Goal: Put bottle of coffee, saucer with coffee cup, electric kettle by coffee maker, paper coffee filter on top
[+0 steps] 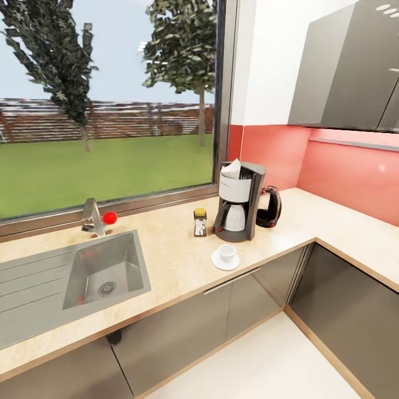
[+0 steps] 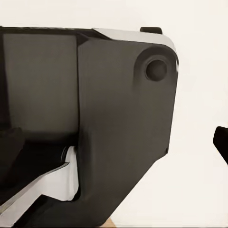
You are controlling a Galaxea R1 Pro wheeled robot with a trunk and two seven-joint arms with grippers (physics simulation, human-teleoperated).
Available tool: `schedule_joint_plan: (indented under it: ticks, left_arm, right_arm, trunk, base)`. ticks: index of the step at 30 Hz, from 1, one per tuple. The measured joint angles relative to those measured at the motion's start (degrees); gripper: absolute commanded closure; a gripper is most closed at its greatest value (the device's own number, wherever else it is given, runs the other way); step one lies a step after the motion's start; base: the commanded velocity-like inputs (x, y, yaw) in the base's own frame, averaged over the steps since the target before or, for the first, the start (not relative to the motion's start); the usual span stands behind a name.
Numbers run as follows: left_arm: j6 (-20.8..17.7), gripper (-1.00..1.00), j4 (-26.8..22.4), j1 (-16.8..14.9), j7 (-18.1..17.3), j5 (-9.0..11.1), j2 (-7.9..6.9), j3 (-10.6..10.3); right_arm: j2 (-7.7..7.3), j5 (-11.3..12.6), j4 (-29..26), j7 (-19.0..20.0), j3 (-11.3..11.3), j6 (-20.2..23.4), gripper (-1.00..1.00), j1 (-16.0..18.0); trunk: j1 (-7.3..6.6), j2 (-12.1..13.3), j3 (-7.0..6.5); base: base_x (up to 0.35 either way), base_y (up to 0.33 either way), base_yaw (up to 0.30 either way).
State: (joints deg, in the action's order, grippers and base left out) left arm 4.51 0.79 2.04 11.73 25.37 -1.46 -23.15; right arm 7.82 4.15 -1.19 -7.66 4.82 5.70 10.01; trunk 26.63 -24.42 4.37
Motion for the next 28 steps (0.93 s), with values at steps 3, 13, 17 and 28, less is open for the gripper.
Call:
schedule_joint_plan:
  ticks: [3,13,17,28]
  left_arm:
    - [-3.7,-1.00,0.0,0.0,0.0,-0.1,-0.11,-0.1]
    - [-3.9,-1.00,-0.7,0.0,-0.1,-0.4,-0.22,-0.3]
    - [-3.9,-1.00,-0.8,0.0,-0.1,-0.3,-0.10,-0.2]
    - [-3.9,-1.00,-0.9,0.0,-0.1,0.2,0.26,0.2]
  right_arm:
    - [0.00,0.0,-0.1,-0.2,0.0,-0.3,-1.00,-0.5]
    - [-0.50,0.0,-0.1,-0.1,0.1,-0.9,-1.00,-0.5]
    - [-1.10,0.0,-0.8,-0.1,0.0,-3.9,-1.00,-0.5]
    - [-1.33,0.0,-1.2,-0.2,0.1,-10.0,-1.00,-0.6]
  trunk:
    - [0.00,0.0,0.00]
    - [0.00,0.0,0.00]
    - [0.00,0.0,0.00]
    - [0.00,0.0,0.00]
  base:
    - [0.000,0.000,0.000]
    - [0.000,0.000,0.000]
    - [0.000,0.000,0.000]
    - [0.000,0.000,0.000]
